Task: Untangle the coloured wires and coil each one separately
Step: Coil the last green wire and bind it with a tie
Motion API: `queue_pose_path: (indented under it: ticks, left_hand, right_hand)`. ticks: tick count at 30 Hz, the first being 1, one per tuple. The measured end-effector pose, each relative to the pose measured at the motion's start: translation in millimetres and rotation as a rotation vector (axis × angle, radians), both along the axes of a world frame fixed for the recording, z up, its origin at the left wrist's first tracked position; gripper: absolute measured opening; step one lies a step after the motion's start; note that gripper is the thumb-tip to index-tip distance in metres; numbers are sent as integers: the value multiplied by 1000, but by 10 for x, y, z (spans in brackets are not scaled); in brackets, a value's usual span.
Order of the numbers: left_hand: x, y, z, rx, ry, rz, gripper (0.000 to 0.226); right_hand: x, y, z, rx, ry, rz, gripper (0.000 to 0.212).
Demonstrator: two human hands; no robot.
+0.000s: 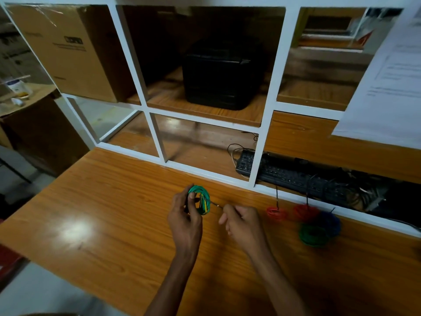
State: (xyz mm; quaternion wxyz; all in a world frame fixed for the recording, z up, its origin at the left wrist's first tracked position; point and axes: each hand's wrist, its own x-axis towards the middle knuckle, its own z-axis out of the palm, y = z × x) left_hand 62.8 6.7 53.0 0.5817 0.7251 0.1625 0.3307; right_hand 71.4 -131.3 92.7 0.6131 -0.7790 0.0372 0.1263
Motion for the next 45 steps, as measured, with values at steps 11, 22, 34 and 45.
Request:
queue_pose_path:
  ticks: [11,22,34,45]
  left_hand:
    - [-12,-47,23,-2,-16,-267,29]
    - [-112,-48,70,-416,30,-348,28]
    - [-86,-119,-86,-709,114,-235,29]
    - [-58,20,-207,-707,142,-165,26]
  right_hand:
    - [-12,140,-32,115,45,89,34]
    - [-65,160,-47,139,9,99,37]
    - [-46,136,-149,33,194,180,32]
    - [14,-138,134,468,226,216,24]
